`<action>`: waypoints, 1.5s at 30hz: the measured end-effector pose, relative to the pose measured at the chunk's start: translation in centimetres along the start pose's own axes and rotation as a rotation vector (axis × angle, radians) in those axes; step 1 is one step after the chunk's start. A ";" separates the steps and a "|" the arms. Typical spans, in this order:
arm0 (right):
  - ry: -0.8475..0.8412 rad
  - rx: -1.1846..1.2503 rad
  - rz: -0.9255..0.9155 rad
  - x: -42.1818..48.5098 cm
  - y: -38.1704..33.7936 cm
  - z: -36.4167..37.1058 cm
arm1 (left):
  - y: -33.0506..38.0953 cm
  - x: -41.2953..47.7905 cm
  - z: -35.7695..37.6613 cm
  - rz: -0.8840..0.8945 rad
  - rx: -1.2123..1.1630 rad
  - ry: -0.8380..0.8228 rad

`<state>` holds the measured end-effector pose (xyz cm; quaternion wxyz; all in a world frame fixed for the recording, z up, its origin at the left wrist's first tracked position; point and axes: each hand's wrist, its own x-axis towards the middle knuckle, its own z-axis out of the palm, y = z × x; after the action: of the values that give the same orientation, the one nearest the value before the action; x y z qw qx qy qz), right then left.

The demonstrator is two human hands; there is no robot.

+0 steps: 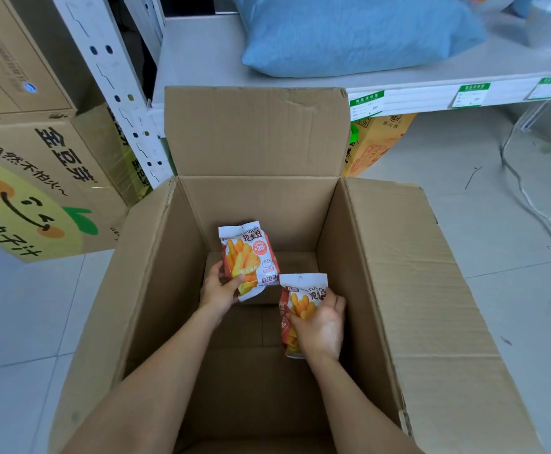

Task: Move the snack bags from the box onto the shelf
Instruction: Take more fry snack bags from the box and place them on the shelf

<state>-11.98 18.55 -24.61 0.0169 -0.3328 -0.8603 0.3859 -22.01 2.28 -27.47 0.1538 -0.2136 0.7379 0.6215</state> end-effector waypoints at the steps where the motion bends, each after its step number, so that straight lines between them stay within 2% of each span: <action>1: 0.005 0.002 -0.007 -0.3 -0.6 -0.6 | 0.5 -0.6 -0.4 0.007 0.017 0.010; 11: 0.030 0.030 -0.106 -4.9 -8.6 -9.1 | 8.0 -8.6 -6.2 -0.005 0.079 0.021; 23: 0.006 0.084 -0.162 -13.9 -21.3 -21.9 | 20.4 -25.1 -15.2 -0.013 -0.060 -0.053; 29: -0.023 0.113 -0.213 -19.7 -25.9 -27.4 | 25.1 -33.8 -19.8 0.001 -0.133 -0.017; 37: -0.097 0.129 -0.340 -30.1 -30.1 -34.2 | 27.7 -48.5 -26.0 0.055 -0.203 0.124; 45: -0.229 0.098 -0.501 -40.3 -32.9 -40.4 | 25.4 -63.5 -30.6 0.075 -0.331 0.250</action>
<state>12.53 5.48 35.19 0.0305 -0.0625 -0.8922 0.4462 21.00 -16.51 30.96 0.0007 -0.2839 0.6463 0.7083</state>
